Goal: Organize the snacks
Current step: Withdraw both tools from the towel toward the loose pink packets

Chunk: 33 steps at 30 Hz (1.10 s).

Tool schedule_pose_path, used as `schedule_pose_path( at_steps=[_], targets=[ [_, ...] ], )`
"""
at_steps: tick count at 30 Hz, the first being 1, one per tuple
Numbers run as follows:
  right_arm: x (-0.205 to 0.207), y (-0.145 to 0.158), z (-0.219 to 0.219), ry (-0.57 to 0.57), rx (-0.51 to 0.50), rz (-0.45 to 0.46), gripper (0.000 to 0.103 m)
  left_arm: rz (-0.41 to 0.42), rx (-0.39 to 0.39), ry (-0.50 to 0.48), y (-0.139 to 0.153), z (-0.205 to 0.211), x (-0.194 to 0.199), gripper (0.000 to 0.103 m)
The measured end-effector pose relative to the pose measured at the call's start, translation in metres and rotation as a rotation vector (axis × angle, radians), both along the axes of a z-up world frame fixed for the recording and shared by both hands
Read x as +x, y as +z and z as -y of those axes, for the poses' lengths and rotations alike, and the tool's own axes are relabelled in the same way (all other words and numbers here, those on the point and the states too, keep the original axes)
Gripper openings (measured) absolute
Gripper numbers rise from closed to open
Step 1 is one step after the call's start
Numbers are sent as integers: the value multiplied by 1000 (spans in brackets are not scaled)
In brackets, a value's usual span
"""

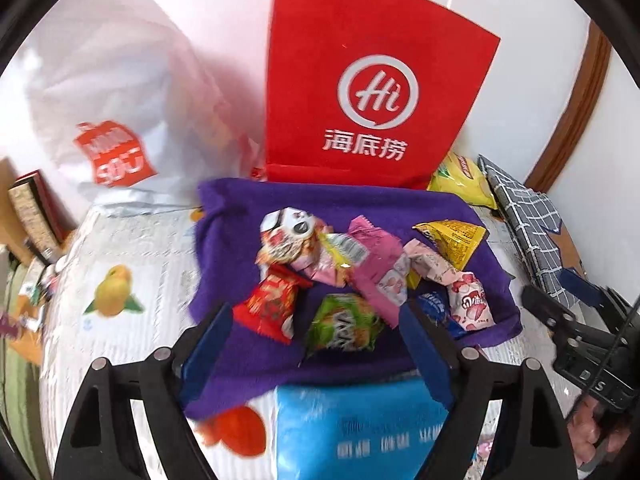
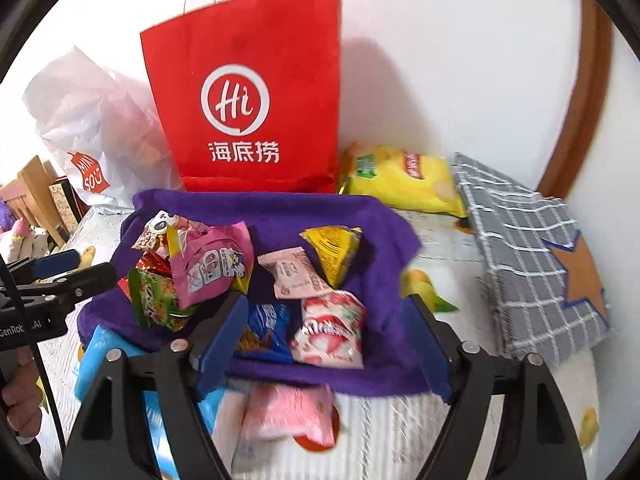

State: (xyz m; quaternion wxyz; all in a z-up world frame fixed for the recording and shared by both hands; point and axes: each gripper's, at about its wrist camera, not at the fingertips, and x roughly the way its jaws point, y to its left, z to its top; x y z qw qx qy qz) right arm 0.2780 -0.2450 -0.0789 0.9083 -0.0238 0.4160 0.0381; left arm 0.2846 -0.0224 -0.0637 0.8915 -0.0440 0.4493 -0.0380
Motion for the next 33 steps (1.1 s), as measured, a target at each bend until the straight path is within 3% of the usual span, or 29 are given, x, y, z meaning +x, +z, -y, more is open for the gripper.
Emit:
schedule_pose_path(
  at_steps=[5,15,20,23,29,33],
  targets=[
    [-33,14,8,-41,-11,14,91,8,30,47,7,-7,-32,88],
    [-107,28,15,-86,-39,74,91,98,27,40,21,-18,-108,88],
    [-128,22,16,-88,-52,80,91,112,25,39,17,-16,-134,88],
    [-134,14,19,-65,-31,73,91,127,64,55,12,-15,-144,88],
    [-136,-12,29,-84,-16,22,91,20,36,57,-9,-22,-141,88],
    [-129,-30,34,-65,26,-8,90,12,48,74,-17,-26,-140,88]
  ],
)
